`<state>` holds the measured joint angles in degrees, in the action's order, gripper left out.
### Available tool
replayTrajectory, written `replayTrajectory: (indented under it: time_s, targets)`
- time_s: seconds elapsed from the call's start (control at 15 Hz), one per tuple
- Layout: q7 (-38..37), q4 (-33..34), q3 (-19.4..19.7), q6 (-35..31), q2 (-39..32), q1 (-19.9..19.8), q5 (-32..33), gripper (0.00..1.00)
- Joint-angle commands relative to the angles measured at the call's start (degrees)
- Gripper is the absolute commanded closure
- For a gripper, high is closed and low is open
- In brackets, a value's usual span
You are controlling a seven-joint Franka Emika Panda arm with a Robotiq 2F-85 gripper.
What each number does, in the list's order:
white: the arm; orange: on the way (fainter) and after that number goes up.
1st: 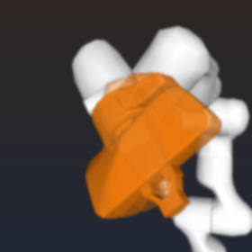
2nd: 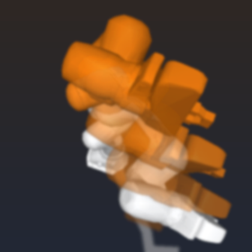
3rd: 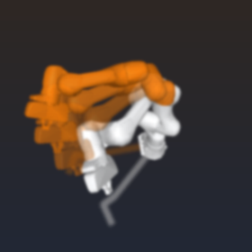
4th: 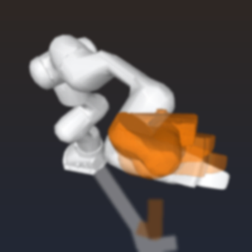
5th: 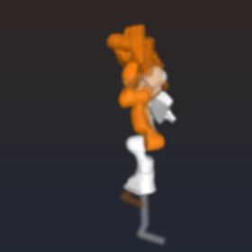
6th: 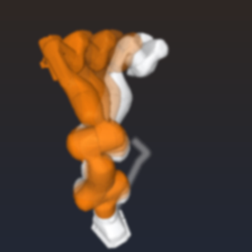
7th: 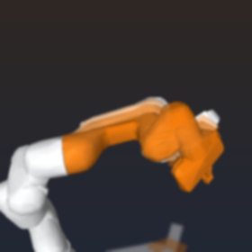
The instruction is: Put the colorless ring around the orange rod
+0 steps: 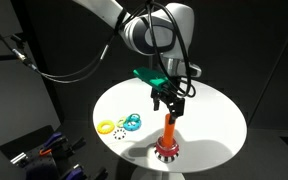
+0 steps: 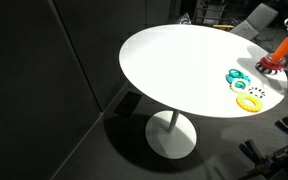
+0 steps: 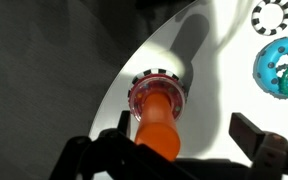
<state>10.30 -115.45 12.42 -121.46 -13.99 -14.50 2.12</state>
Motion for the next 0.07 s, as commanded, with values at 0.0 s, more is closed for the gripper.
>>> replayTrajectory:
  time_s: [0.0]
  targets:
    - [0.03,0.11,-0.27,0.18,-0.02,-0.18,0.05,0.0]
